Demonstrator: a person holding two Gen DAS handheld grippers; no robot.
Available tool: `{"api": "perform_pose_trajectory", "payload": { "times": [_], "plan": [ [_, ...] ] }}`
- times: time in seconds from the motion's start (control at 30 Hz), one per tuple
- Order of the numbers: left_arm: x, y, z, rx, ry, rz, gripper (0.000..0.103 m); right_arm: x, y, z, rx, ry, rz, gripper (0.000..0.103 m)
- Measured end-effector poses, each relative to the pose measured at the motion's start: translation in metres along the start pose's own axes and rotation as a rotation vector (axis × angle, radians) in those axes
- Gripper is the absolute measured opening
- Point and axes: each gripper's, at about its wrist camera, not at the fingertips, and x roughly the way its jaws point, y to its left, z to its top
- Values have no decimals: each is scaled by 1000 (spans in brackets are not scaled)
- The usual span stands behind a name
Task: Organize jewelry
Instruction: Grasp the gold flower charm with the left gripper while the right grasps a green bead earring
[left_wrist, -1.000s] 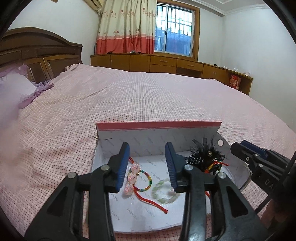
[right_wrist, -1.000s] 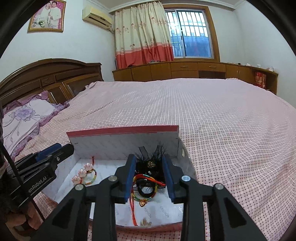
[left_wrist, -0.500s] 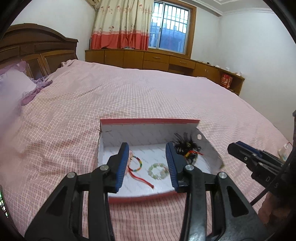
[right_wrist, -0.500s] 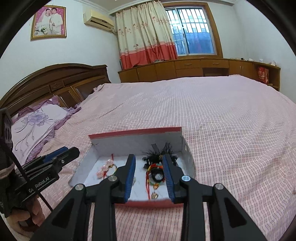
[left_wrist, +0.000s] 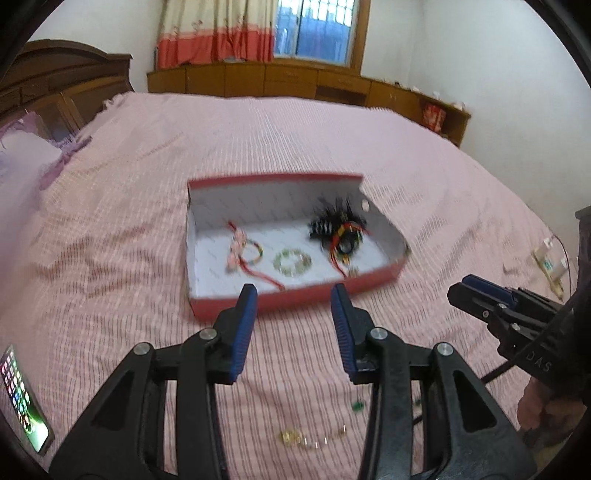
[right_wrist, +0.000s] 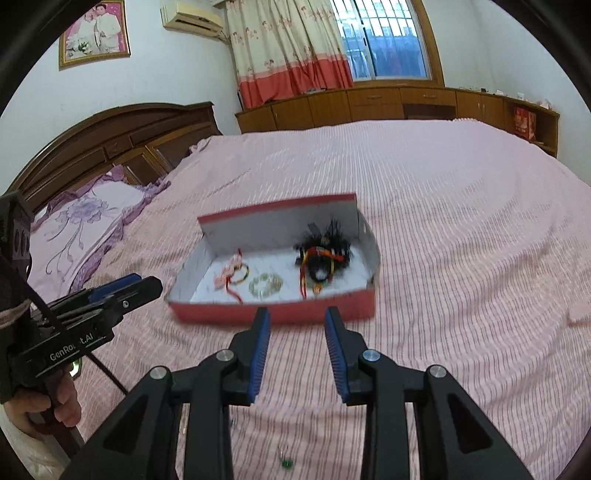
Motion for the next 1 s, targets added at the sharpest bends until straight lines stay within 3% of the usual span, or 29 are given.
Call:
{"api": "perform_pose_trajectory", "payload": {
  "times": [0.6, 1.0],
  "plan": [
    [11, 3, -62, -19, 252, -50, 33, -4, 4, -72, 19, 178, 2, 33],
    [26, 5, -90, -43, 333, -51, 32, 14, 1, -94, 49, 272, -2, 33]
  ]
}}
